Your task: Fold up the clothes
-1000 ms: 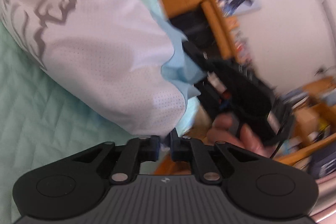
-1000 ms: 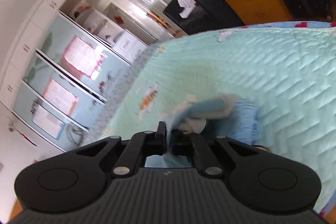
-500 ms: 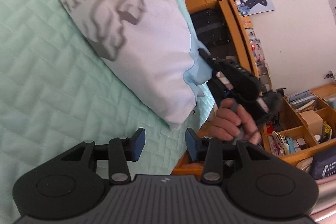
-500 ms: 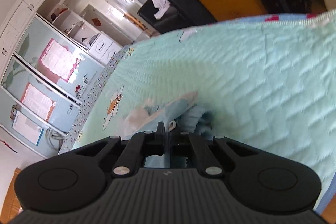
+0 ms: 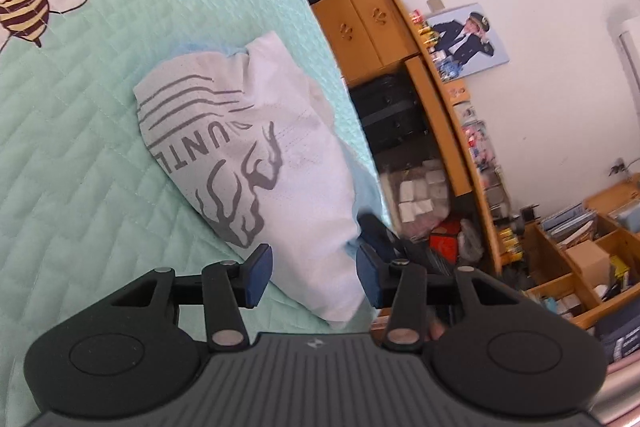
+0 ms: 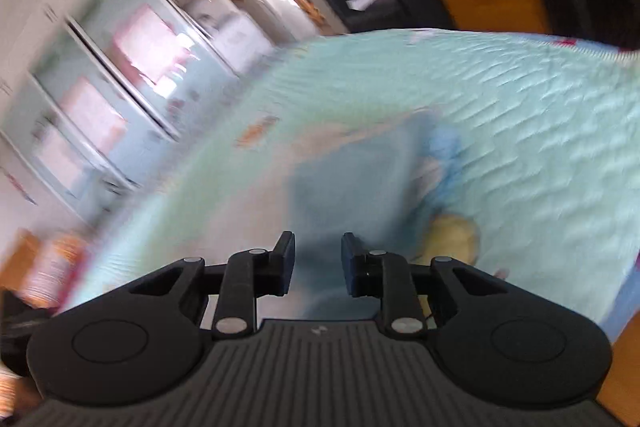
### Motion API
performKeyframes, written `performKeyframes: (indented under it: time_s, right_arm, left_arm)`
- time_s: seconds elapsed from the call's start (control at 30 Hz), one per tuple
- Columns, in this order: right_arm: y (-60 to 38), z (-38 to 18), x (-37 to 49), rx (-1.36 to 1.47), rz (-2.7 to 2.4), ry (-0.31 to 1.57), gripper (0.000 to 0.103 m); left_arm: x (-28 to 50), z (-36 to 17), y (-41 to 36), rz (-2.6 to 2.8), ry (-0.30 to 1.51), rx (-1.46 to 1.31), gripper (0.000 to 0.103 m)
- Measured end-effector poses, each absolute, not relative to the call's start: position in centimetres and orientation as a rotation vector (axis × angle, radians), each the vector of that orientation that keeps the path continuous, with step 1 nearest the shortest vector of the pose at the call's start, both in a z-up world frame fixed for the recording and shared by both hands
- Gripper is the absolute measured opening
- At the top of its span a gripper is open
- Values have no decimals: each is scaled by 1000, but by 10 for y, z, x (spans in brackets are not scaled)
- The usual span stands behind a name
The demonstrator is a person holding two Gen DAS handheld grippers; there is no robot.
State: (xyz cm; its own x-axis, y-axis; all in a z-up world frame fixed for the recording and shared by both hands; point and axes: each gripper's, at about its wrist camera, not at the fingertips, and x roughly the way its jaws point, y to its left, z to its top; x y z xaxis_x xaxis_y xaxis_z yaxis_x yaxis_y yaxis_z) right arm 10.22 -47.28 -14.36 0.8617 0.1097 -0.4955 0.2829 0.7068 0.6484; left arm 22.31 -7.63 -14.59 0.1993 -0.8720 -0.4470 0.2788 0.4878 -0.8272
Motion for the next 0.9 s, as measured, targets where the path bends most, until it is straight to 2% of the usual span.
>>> performKeyframes:
  time_s: [0.03, 0.13, 0.2, 0.3, 0.33, 0.37, 0.4, 0.43, 0.47, 0.5, 0.57, 0.6, 0.7, 0.77, 0.87, 0.9]
  right_arm:
    - [-490, -150, 112, 847, -154, 541, 12]
    - [-505, -134, 104, 993, -53, 405, 15]
    - [-495, -121, 103, 951, 14, 388, 37]
    - [-498, -142, 129, 1002, 17, 486, 40]
    - [-504, -154, 140, 1034, 1, 523, 39]
    - [-514, -167, 148, 1080, -38, 545, 27]
    - [-525, -179, 154, 1133, -89, 559, 0]
    - [-534, -186, 154, 1196, -120, 546, 0]
    - [-533, -181, 150, 1217, -102, 504, 5]
    - [-527, -174, 145, 1213, -65, 456, 18]
    - [-505, -159, 146, 1164, 22, 445, 33]
    - [-494, -155, 150, 1146, 63, 468, 34]
    - [-474, -163, 174, 1194, 139, 531, 34]
    - [-471, -172, 195, 1203, 122, 608, 31]
    - [-489, -178, 210, 1273, -31, 653, 3]
    - [-490, -173, 206, 1318, -46, 633, 11]
  left_arm:
    - [224, -144, -75, -893, 1081, -663, 48]
    - [224, -132, -70, -929, 1028, -631, 49]
    - [234, -127, -71, -928, 1003, -624, 50]
    - [263, -127, -86, -878, 998, -608, 51]
    - [275, -129, -95, -856, 1006, -593, 51]
    - [285, -136, -98, -801, 1028, -578, 49]
    - [295, -143, -99, -751, 1047, -569, 44]
    - [300, -149, -94, -729, 1062, -604, 42]
    - [305, -155, -88, -710, 1073, -639, 41]
    - [306, -157, -84, -714, 1068, -675, 41]
    - [308, -161, -76, -722, 1059, -745, 41]
    - [309, -163, -76, -725, 1060, -769, 42]
    - [309, -158, -78, -761, 1023, -794, 48]
    - [312, -156, -78, -747, 1021, -767, 49]
    - [318, -160, -67, -700, 1054, -778, 28]
    - [319, -162, -60, -695, 1062, -806, 29]
